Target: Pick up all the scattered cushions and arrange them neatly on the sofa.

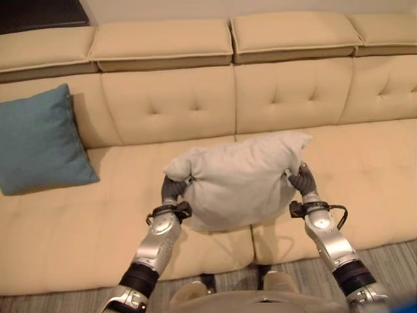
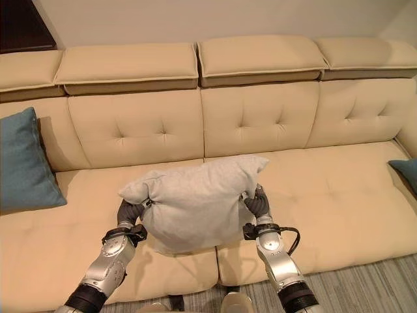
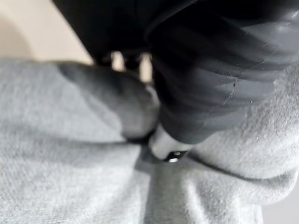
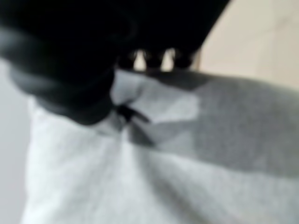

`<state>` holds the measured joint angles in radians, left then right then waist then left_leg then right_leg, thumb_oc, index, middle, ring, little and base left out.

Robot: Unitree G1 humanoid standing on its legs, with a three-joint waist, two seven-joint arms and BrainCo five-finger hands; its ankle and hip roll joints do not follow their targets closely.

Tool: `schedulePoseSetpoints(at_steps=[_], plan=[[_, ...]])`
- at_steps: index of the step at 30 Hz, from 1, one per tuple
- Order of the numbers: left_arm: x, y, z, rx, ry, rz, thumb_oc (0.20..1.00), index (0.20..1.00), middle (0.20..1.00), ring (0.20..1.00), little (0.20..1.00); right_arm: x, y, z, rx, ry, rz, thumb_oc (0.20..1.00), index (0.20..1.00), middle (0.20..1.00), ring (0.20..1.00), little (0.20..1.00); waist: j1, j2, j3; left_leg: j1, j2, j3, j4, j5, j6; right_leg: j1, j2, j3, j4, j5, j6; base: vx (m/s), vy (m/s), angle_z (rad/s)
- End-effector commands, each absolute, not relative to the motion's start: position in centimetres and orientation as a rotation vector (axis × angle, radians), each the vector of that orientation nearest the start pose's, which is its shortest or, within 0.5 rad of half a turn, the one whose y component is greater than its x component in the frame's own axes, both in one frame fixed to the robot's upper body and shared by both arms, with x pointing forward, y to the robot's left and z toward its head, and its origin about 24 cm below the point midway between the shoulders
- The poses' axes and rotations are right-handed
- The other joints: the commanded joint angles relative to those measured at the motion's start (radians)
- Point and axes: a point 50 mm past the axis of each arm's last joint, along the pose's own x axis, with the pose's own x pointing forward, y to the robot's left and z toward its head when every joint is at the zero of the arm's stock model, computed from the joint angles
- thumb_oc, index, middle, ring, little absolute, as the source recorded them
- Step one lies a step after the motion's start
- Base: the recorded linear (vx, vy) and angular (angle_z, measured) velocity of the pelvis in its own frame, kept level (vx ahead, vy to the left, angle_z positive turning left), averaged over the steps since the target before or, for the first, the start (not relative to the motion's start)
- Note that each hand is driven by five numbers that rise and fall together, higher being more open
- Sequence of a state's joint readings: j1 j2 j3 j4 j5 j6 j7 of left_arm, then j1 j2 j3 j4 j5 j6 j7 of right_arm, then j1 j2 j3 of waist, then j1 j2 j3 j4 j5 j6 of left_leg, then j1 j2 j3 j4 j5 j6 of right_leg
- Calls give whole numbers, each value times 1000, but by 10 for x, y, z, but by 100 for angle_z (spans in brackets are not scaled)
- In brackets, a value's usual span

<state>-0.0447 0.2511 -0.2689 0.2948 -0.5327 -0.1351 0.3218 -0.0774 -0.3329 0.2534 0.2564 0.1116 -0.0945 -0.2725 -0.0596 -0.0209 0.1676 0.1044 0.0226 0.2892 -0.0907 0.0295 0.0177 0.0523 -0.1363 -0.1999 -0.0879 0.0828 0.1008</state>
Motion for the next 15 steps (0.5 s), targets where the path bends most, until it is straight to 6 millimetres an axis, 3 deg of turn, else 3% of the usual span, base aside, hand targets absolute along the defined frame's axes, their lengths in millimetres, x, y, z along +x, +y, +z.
schedulePoseSetpoints(at_steps=[1, 7, 9, 10, 11, 15], plan=[[271, 132, 36, -245, -5, 1, 200, 200, 200, 200, 200, 277, -169, 61, -223, -171, -31, 200, 200, 200, 200, 200, -1, 1, -86, -10, 32, -39, 48, -32, -86, -23, 24, -28, 51, -65, 61, 81, -63, 14], [286, 124, 58, -229, -81, -30, 200, 200, 200, 200, 200, 284, -168, 77, -234, -236, -34, 200, 200, 200, 200, 200, -8, 13, -61, -13, 46, -41, 35, -19, -101, 0, 33, -54, 15, -65, 55, 7, -49, 8], [301, 116, 83, -227, -169, -43, 200, 200, 200, 200, 200, 296, -161, 101, -226, -325, -29, 200, 200, 200, 200, 200, -12, 20, -28, -40, 54, -41, 50, -16, -111, -9, 29, -68, 14, -64, 51, -96, -34, 11], [301, 116, 83, -227, -171, -42, 200, 200, 200, 200, 200, 297, -161, 101, -226, -327, -29, 200, 200, 200, 200, 200, -13, 20, -27, -41, 54, -42, 52, -17, -111, -9, 29, -69, 14, -64, 51, -120, -35, 8], [311, 111, 101, -231, -232, -41, 200, 200, 200, 200, 200, 305, -152, 118, -212, -389, -13, 200, 200, 200, 200, 200, -13, 22, -7, -62, 56, -42, 63, -16, -113, -22, 28, -71, 17, -60, 51, -60, -18, 12], [325, 106, 126, -235, -310, -32, 200, 200, 200, 200, 200, 318, -137, 140, -191, -463, 17, 200, 200, 200, 200, 200, -12, 26, 23, -98, 57, -43, 78, -11, -112, -58, 25, -70, 29, -53, 49, -93, -15, 11]])
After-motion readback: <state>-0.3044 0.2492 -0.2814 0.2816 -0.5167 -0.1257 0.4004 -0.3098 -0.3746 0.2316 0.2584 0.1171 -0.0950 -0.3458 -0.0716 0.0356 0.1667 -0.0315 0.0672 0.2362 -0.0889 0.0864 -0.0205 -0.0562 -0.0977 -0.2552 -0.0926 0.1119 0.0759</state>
